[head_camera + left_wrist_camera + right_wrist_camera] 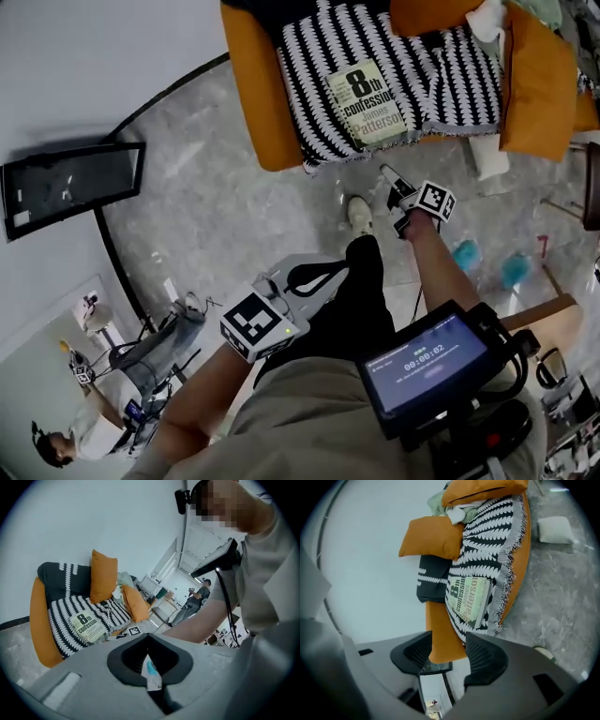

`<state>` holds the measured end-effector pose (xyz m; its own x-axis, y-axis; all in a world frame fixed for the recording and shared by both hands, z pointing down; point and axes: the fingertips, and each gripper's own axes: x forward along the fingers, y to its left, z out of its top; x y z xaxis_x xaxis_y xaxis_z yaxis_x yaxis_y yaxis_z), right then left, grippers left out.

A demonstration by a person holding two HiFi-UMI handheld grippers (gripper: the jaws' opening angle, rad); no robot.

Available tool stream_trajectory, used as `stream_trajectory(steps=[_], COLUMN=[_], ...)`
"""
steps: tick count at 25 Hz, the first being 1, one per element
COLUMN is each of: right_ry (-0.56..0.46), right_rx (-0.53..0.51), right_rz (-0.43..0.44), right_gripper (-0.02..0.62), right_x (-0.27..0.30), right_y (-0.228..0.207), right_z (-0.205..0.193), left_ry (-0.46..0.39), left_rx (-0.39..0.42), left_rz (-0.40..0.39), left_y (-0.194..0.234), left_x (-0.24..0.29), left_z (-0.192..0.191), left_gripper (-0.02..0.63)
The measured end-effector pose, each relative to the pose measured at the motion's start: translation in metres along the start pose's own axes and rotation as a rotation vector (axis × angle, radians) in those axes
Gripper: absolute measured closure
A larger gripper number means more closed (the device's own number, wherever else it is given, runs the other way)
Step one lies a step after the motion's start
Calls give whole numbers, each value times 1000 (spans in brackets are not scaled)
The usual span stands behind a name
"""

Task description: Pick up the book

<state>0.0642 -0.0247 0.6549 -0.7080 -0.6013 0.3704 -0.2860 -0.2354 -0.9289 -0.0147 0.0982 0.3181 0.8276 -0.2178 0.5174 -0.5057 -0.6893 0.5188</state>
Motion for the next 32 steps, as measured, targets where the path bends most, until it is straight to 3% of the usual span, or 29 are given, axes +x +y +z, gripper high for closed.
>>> stream_trajectory(steps=[9, 18, 23, 26, 32], right_ry=[-35, -31, 0, -10, -35], right_rx=[17, 25, 14, 50, 53], right_rz=[-19, -9, 26, 73, 91], right_gripper=[344, 339, 341, 397, 416], right_x=[63, 104, 120, 117, 109], right_y=[-71, -104, -101, -92, -68], right_z=[59, 84, 89, 86, 85], left_ry=[38, 37, 35, 25, 0], left_rx=[-50, -177, -191, -182, -183], left_rz=[-4, 23, 17, 11, 24], left_y=[64, 102, 112, 108, 100], left_x=[43, 56, 64, 62, 49], left_z=[3, -14, -20, -21, -8], left_gripper=[598, 598, 598, 598, 598])
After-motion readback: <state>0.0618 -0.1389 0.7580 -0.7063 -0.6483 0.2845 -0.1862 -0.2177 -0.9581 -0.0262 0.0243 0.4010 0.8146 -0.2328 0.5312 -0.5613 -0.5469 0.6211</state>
